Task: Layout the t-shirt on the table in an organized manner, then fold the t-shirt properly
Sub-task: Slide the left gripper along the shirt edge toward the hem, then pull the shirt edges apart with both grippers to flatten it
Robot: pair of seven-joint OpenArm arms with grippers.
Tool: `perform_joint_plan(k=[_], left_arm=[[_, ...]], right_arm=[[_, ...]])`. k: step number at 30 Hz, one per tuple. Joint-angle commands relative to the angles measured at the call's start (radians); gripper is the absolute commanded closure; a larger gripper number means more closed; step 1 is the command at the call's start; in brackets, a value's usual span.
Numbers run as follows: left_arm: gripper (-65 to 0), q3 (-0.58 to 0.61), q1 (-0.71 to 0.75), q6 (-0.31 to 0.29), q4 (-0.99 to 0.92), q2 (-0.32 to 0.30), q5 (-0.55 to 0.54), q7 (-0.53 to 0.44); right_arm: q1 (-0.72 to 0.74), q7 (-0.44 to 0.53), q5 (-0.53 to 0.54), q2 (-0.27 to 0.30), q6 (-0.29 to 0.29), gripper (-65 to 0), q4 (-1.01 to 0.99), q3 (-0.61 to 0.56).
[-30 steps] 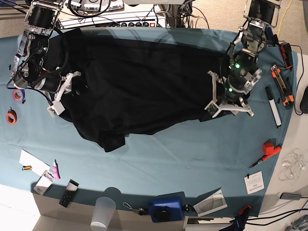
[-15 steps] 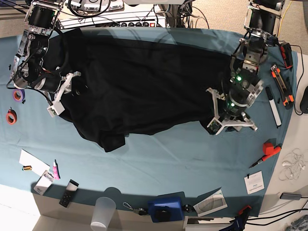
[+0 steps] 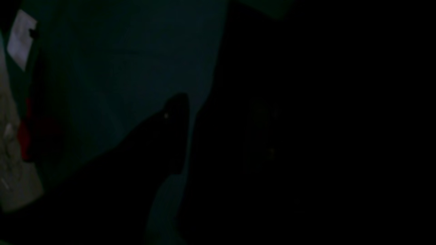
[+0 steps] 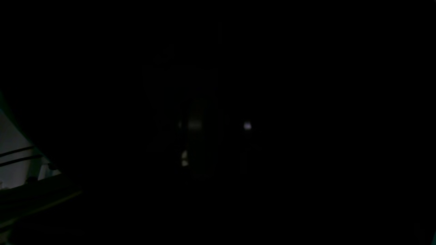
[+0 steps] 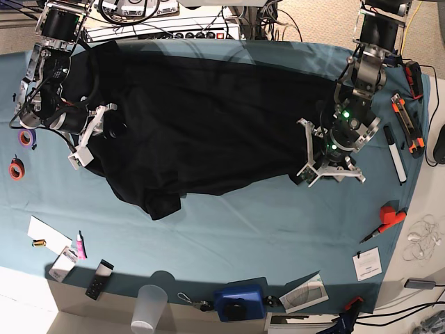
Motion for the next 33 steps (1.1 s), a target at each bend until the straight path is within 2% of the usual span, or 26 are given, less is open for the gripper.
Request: perform_joint_plan(k=[1, 3, 7, 10, 12, 14, 16, 20, 25, 33], left_arm=[[-26.0, -0.006, -0.026, 0.040, 0.017, -0.008, 0.005, -0.018], [-25.9, -0.006, -0.040, 0.095, 0.018, -0.008, 0.005, -0.018], [-21.4, -0.006, -0.079, 0.100, 0.018, -0.008, 0.003, -0.018], [-10.3, -0.006, -0.093, 0.071, 0.018, -0.008, -0.034, -0.017], [0.0, -0.006, -0.095, 0.017, 0.017, -0.008, -0.069, -0.015], [0.0, -0.006, -0.095, -0.034, 0.017, -0.008, -0.086, -0.006], [0.0, -0.006, -0.096, -0.036, 0.017, -0.008, -0.084, 0.013], [0.0, -0.007, -0.098, 0.067, 0.017, -0.011, -0.026, 0.012], [0.0, -0.007, -0.110, 0.108, -0.025, -0.046, -0.021, -0.006], [0.0, -0.007, -0.190, 0.214, -0.272, -0.072, -0.021, -0.069]], right_arm=[[0.014, 0.019, 0.013, 0.017, 0.001, -13.4, 0.013, 0.006], [0.014, 0.019, 0.013, 0.017, 0.001, -13.4, 0.013, 0.006], [0.014, 0.019, 0.013, 0.017, 0.001, -13.4, 0.013, 0.006], [0.014, 0.019, 0.013, 0.017, 0.001, -13.4, 0.013, 0.006], [0.014, 0.019, 0.013, 0.017, 0.001, -13.4, 0.013, 0.006], [0.014, 0.019, 0.013, 0.017, 0.001, -13.4, 0.013, 0.006], [0.014, 0.018, 0.013, 0.017, 0.001, -13.4, 0.013, 0.006], [0.013, 0.017, 0.012, 0.017, 0.001, -13.4, 0.013, 0.006], [0.013, 0.017, 0.010, 0.017, 0.001, -13.4, 0.013, 0.006], [-0.006, 0.017, -0.029, 0.017, 0.001, -13.4, 0.013, 0.006]])
